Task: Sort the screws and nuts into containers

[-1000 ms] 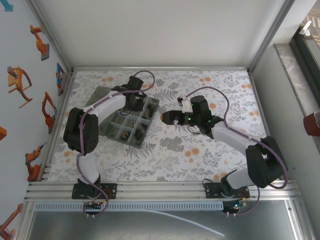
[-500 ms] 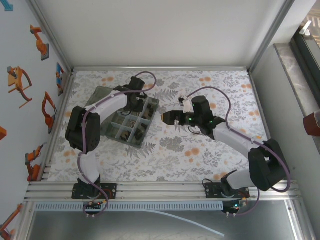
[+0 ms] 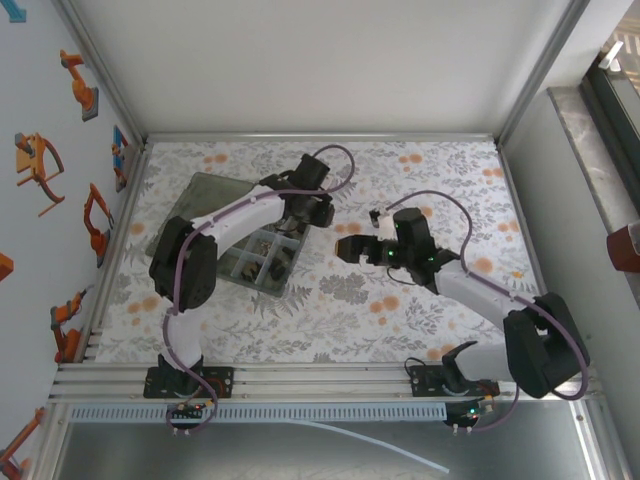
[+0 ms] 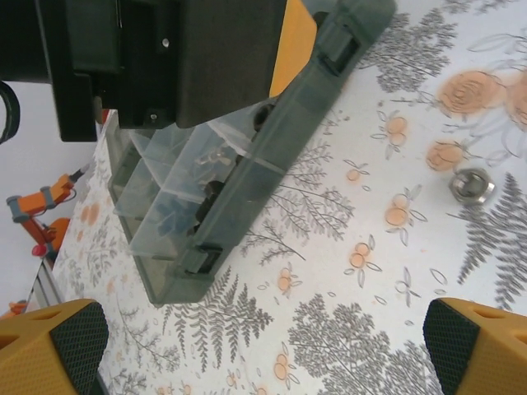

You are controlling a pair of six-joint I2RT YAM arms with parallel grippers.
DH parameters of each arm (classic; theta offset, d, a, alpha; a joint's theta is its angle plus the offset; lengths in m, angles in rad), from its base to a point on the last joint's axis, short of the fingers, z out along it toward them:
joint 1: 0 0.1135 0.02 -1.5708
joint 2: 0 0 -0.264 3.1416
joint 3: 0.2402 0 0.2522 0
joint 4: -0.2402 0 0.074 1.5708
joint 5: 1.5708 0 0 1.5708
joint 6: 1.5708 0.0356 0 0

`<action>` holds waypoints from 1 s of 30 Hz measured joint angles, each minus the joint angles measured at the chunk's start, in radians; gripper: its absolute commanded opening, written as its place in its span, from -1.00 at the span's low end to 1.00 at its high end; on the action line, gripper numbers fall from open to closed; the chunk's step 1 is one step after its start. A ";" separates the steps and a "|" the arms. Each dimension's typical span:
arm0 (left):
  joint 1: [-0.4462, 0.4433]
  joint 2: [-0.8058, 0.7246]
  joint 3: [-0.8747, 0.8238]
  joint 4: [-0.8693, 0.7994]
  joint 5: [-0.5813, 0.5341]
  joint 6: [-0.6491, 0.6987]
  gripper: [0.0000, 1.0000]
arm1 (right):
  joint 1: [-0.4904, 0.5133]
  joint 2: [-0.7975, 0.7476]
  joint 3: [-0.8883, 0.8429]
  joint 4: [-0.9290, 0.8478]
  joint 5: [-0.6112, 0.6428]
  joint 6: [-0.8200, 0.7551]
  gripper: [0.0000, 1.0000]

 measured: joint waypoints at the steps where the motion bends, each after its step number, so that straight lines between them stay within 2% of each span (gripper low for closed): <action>1: -0.011 0.019 0.019 0.004 0.013 0.000 -0.24 | -0.006 -0.019 -0.017 -0.005 0.003 0.001 0.99; 5: -0.058 0.124 0.106 -0.013 0.052 0.008 -0.20 | -0.050 -0.122 -0.083 -0.043 0.030 0.009 0.99; 11: -0.108 0.266 0.252 -0.122 0.043 0.034 -0.16 | -0.111 -0.201 -0.119 -0.105 0.048 0.008 0.99; 18: -0.129 0.328 0.320 -0.220 -0.001 0.054 -0.15 | -0.117 -0.203 -0.119 -0.111 0.047 0.007 0.99; 30: -0.161 0.387 0.368 -0.275 -0.039 0.078 -0.20 | -0.119 -0.177 -0.119 -0.111 0.030 0.008 0.99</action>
